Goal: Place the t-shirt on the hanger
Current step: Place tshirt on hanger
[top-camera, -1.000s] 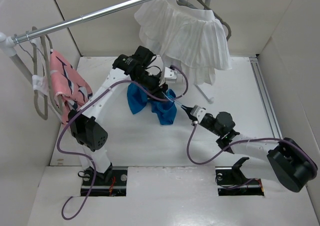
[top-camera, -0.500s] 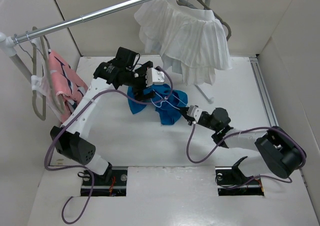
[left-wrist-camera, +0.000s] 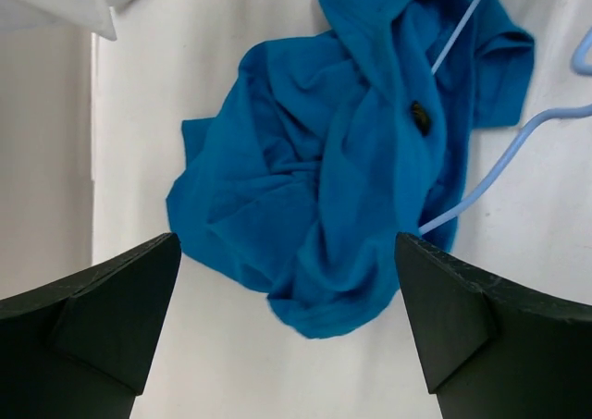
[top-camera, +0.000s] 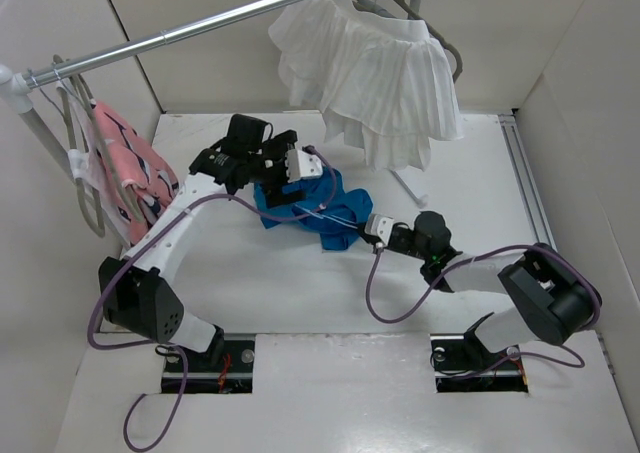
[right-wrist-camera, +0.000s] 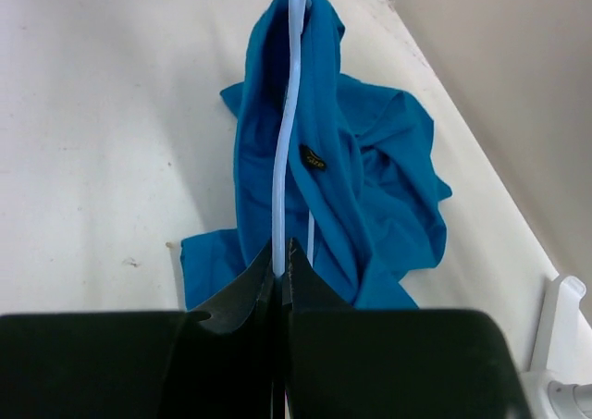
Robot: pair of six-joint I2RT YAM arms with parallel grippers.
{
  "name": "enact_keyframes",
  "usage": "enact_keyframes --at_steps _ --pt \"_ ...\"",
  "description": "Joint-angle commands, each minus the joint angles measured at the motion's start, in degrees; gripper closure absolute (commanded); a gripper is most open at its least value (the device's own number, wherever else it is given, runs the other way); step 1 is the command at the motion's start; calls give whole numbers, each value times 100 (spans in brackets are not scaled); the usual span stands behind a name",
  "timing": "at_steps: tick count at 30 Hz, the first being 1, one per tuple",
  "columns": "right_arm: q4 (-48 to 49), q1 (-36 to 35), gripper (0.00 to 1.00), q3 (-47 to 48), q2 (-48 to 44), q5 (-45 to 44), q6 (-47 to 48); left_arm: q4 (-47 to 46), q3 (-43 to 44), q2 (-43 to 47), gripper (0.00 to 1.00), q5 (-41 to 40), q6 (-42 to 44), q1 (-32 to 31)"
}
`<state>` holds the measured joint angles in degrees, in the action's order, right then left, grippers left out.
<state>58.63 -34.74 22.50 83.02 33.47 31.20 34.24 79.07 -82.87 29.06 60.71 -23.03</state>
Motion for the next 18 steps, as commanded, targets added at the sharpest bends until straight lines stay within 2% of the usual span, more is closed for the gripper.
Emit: enact_keyframes --at_steps 1,2,5,6,7,9,13,16,18 --pt "-396 12 100 237 -128 124 246 -331 -32 132 0 100 642 149" --pt "-457 11 100 237 -129 124 246 53 73 -52 0 196 1157 149" --pt "-598 11 100 290 -129 124 299 924 766 -509 0 381 1767 255" --pt "-598 11 100 290 -129 124 351 1588 1012 -868 0 512 1934 316" --pt "-651 11 100 290 -129 124 352 1908 1467 -1045 0 600 2223 403" --pt "-651 11 100 290 -129 72 352 2619 1760 -1405 0 767 2558 535" --pt "-651 11 100 290 -129 72 404 2747 1341 -1311 0 917 3771 808" --pt "-826 11 100 359 -129 72 404 2248 516 -1039 0 786 3958 861" --pt "-958 11 100 412 -129 72 475 2035 443 -969 0 864 3800 808"
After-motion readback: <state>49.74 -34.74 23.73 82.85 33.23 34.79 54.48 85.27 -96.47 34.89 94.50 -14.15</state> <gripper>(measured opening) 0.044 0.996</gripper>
